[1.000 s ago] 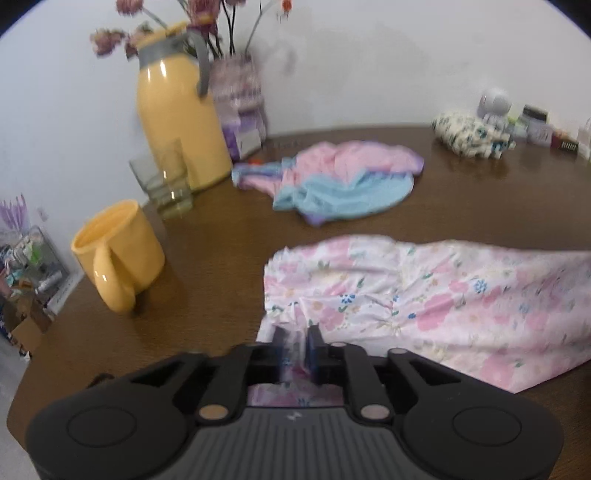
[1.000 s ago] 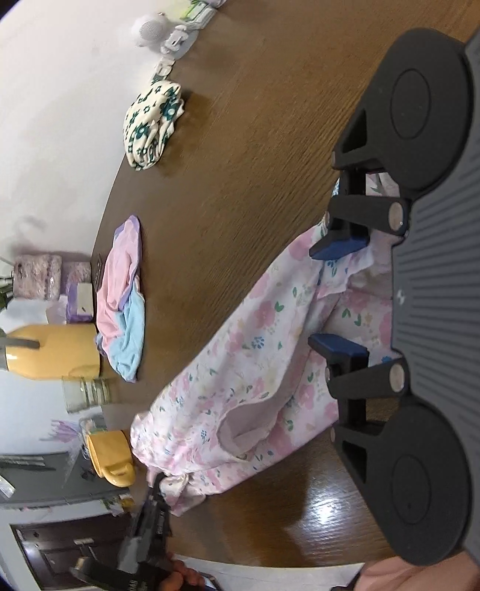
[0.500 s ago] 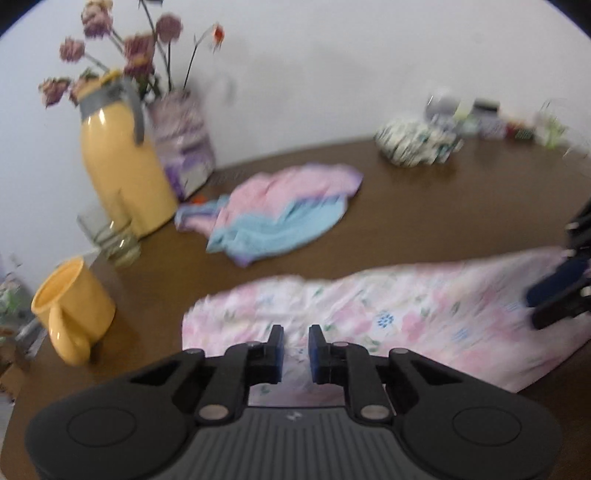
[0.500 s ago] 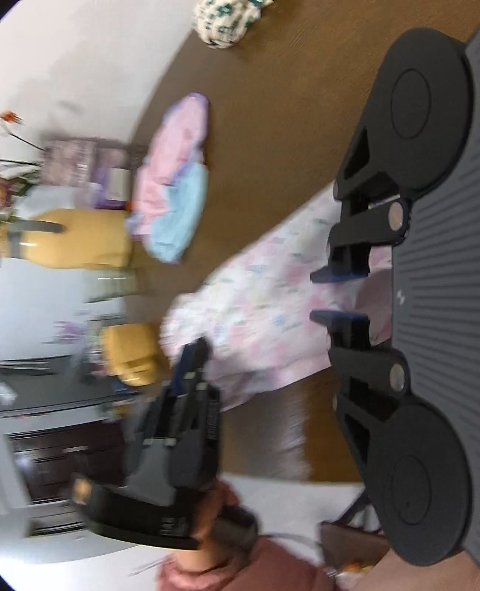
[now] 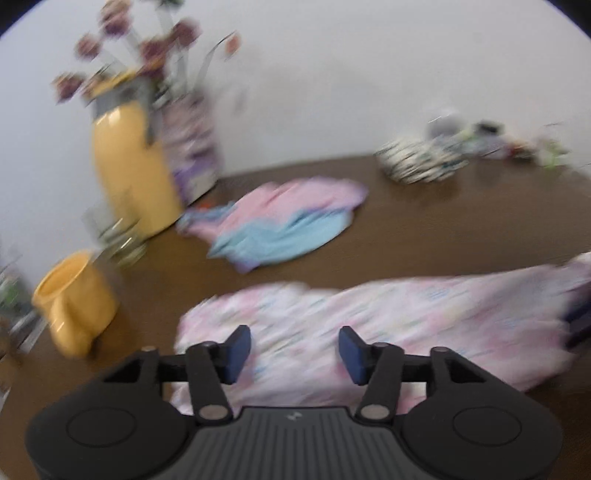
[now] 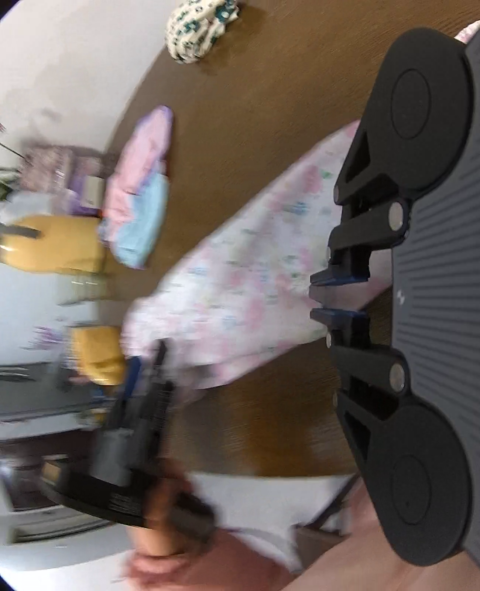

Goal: Fold clothes

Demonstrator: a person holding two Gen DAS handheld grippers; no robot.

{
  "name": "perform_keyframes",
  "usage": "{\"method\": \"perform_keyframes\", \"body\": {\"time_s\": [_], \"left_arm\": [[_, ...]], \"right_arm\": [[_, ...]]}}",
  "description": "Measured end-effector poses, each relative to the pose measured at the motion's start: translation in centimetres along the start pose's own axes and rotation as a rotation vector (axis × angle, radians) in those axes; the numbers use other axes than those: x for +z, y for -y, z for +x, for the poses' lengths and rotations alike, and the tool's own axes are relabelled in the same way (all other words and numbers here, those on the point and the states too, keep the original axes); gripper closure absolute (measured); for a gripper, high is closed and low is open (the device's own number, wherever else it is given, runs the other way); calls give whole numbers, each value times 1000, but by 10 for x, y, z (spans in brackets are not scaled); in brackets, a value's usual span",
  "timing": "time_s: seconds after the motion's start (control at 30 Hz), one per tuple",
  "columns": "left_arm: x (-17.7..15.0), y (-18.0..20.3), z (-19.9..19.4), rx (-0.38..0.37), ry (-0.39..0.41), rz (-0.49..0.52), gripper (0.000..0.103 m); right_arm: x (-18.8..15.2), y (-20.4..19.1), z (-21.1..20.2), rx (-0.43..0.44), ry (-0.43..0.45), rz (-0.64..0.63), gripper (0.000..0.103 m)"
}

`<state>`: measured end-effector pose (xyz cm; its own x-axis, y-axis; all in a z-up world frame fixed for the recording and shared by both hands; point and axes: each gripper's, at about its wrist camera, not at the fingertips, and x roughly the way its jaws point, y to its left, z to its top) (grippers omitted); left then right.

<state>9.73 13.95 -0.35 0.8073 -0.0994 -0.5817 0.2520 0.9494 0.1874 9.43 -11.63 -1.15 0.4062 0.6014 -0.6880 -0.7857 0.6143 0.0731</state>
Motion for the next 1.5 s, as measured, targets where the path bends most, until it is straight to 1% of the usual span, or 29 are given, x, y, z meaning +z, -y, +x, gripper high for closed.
{"method": "perform_keyframes", "body": {"time_s": [0.07, 0.13, 0.17, 0.2, 0.3, 0.43, 0.5, 0.53, 0.6, 0.73, 0.77, 0.8, 0.83, 0.9, 0.97, 1.0, 1.07, 1.13, 1.17, 1.2, 1.3, 1.37, 1.43, 1.5], "left_arm": [[4, 15, -5, -63, 23, 48, 51], [7, 30, -2, -112, 17, 98, 61], [8, 36, 0, -131, 12, 112, 69], [9, 41, 4, -148, 6, 119, 72], [14, 50, 18, -202, 5, 112, 72], [16, 64, 41, -244, -27, 143, 72], [16, 64, 48, -239, -35, 136, 71], [16, 60, 51, -225, -36, 120, 71], [16, 49, 54, -184, -36, 80, 71], [8, 15, 59, -110, -60, -16, 72], [5, 6, 61, -92, -67, -41, 73], [3, -3, 62, -73, -73, -65, 80], [0, -11, 63, -55, -80, -90, 80], [-1, -14, 59, -43, -79, -91, 80], [-1, -13, 52, -36, -72, -83, 80], [-2, -13, 47, -31, -64, -80, 75], [-3, -12, 36, -22, -48, -73, 70], [-5, -11, 25, -12, -32, -67, 70], [-6, -10, 20, -7, -24, -63, 70], [-6, -10, 14, -2, -16, -60, 70], [-17, -9, 17, 6, -57, -57, 71], [-25, -10, 20, 7, -74, -69, 70], [-31, -13, 20, 2, -66, -97, 70], [-31, -13, 19, 8, -69, -102, 69]], "right_arm": [[8, -2, 1, -12, 40, -5, 86], [14, -6, 9, -16, 55, -14, 86], [16, -10, 17, -5, 45, -23, 86], [17, -14, 24, -6, 35, -42, 86], [16, -23, 41, -44, 9, -91, 86], [8, -20, 48, -72, -28, -67, 86], [1, -17, 49, -88, -43, -52, 86], [-2, -16, 47, -88, -42, -43, 86], [-7, -14, 42, -86, -40, -24, 86], [-15, -14, 36, -84, -31, -5, 85], [-16, -13, 35, -83, -27, 0, 85], [-16, -13, 35, -84, -25, 1, 85], [-16, -13, 35, -85, -24, 0, 85], [-15, -14, 35, -87, -27, -6, 85], [-14, -15, 34, -83, -33, -10, 82], [-13, -14, 32, -79, -28, -6, 80], [-9, -7, 21, -78, 22, 28, 74], [-6, 1, 11, -130, 60, 50, 72], [-6, 6, 9, -168, 62, 56, 72], [-7, 11, 10, -211, 56, 61, 72], [-13, 28, 18, -285, 19, 98, 72], [-19, 35, 23, -294, -7, 130, 71], [-24, 39, 23, -284, 6, 153, 69], [-27, 44, 21, -271, 14, 178, 67]]}}
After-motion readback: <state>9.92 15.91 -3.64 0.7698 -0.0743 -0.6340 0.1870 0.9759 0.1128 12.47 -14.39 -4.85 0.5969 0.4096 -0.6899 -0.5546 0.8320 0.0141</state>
